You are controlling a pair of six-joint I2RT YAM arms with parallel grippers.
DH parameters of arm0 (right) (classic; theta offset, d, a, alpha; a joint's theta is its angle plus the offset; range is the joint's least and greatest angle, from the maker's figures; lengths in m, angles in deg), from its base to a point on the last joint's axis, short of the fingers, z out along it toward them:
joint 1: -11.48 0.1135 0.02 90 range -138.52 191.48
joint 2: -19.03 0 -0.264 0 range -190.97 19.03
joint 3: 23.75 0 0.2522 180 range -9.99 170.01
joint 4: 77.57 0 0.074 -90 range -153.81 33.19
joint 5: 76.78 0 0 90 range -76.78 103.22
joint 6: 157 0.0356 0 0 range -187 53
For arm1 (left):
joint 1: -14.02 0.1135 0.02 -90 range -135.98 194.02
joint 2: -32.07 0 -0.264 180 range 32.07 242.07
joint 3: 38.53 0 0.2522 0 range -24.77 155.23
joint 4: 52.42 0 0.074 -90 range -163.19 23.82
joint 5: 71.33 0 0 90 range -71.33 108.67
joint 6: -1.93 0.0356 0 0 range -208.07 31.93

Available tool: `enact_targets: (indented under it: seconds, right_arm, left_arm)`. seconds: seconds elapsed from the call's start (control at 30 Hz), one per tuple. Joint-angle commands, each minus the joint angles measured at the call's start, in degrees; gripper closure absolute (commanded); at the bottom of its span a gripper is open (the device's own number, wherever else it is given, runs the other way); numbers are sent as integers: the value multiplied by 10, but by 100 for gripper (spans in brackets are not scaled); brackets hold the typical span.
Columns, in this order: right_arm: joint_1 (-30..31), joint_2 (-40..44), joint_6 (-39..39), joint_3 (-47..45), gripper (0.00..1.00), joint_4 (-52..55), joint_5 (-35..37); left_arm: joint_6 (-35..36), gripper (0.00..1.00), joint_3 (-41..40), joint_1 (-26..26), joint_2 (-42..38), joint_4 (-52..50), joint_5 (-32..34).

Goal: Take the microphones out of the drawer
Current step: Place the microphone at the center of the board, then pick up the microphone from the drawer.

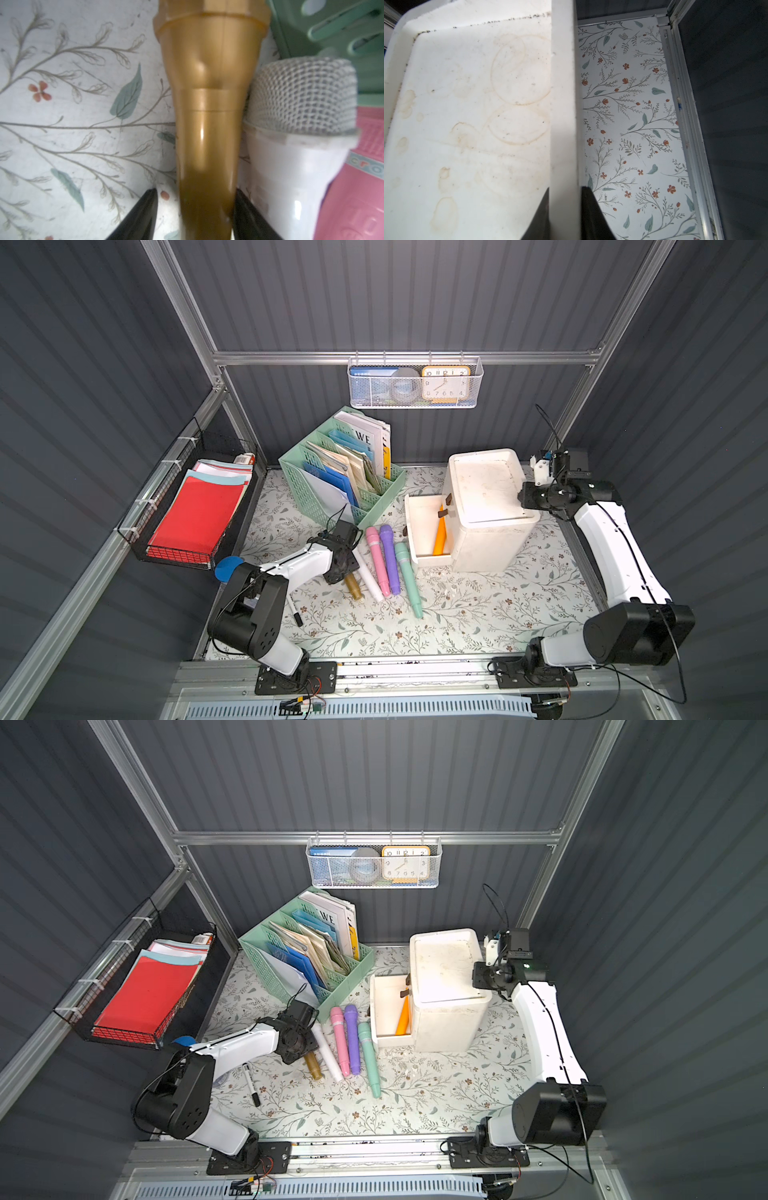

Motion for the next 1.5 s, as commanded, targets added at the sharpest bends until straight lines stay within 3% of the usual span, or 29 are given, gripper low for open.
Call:
enact_targets:
  seconds: [0.0,0.43,0.7,0.9,1.03,1.23,1.47]
  right_arm:
    - [3,-51,70,-43,95,84,-63]
    - [3,-47,71,-44,95,83,-62]
    - [4,-48,72,-45,95,83,-62]
    - [4,-46,72,-45,95,82,-62]
    - [4,-45,73,-47,95,82,-63]
    - [4,-43,74,-46,94,85,-62]
    - [4,-42,74,-46,94,85,-62]
  left_arm:
    - [-5,35,27,1,-29,-36,8]
    - [-4,34,69,-8,-99,-28,-5]
    - [0,34,105,-88,-111,25,-16]
    - [28,34,156,-124,-62,59,-74]
    - [89,35,202,-128,-13,74,-143]
    - [184,36,318,-130,89,12,-218]
    - [236,38,410,-143,185,-26,-257]
